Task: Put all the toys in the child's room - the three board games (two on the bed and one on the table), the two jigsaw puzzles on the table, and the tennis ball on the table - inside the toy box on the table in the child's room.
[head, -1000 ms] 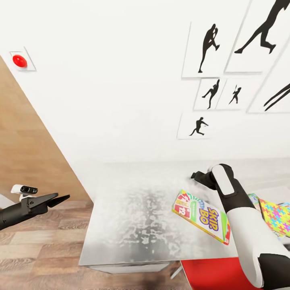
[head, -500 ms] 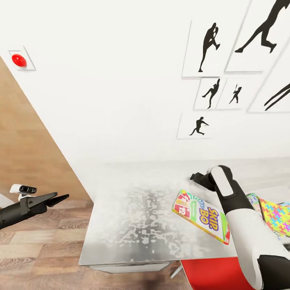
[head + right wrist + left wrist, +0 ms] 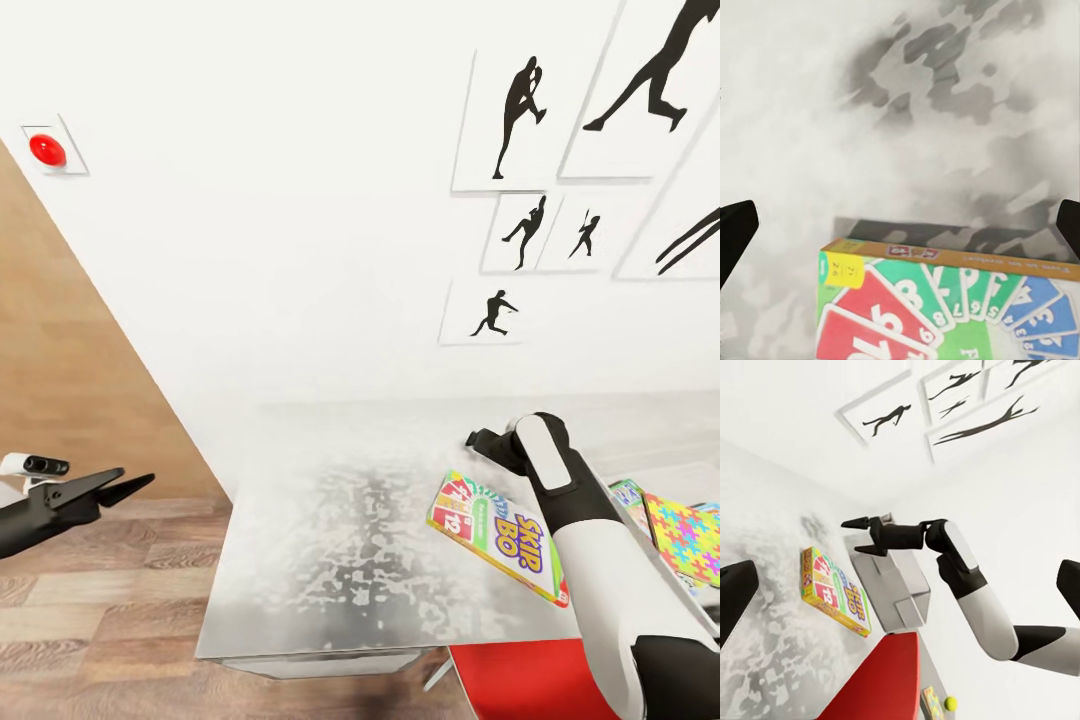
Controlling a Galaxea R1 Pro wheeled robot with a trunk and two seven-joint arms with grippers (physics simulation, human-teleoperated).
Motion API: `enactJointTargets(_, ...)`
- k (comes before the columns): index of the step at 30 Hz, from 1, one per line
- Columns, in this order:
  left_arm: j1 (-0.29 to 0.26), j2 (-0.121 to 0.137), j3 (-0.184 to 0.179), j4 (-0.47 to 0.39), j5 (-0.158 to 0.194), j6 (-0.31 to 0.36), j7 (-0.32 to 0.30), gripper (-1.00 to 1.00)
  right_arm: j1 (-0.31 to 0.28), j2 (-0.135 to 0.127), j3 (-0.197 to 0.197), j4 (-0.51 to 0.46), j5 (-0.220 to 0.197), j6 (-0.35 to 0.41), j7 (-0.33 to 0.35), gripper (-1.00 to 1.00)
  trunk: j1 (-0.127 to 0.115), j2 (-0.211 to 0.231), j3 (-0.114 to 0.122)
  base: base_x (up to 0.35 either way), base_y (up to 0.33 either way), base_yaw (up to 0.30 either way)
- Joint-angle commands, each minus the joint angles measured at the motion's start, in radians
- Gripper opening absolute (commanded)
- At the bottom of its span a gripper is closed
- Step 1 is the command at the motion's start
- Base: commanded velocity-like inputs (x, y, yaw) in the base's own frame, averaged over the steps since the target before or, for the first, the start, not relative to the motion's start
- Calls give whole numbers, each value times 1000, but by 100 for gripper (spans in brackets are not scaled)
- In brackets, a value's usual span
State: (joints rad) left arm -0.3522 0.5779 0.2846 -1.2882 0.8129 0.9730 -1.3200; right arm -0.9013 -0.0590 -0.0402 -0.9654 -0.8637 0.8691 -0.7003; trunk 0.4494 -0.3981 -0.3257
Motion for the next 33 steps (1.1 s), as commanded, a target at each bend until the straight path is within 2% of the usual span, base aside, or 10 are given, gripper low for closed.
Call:
enactJointTargets(1,-1,0,6,0,3,9,-1,100,-1,0,0,-1,-10,2,-10,100,1,-2,-2,0,0,0)
enactJointTargets(6,-1,0,31,1,3,9,-1,100,-1,1,0,-1,-11,1,-10,100,1,-2,-2,0,0,0)
enactJointTargets(14,-1,0,32,1,5,9,-1,100,-1,1,-1,0,-11,1,-10,100,1,-2,-2,0,46,-44)
enactJointTargets(33,-1,0,33,1,5,9,-4,100,-1,1,0,1,-11,1,-10,100,1,-2,-2,0,41,-264)
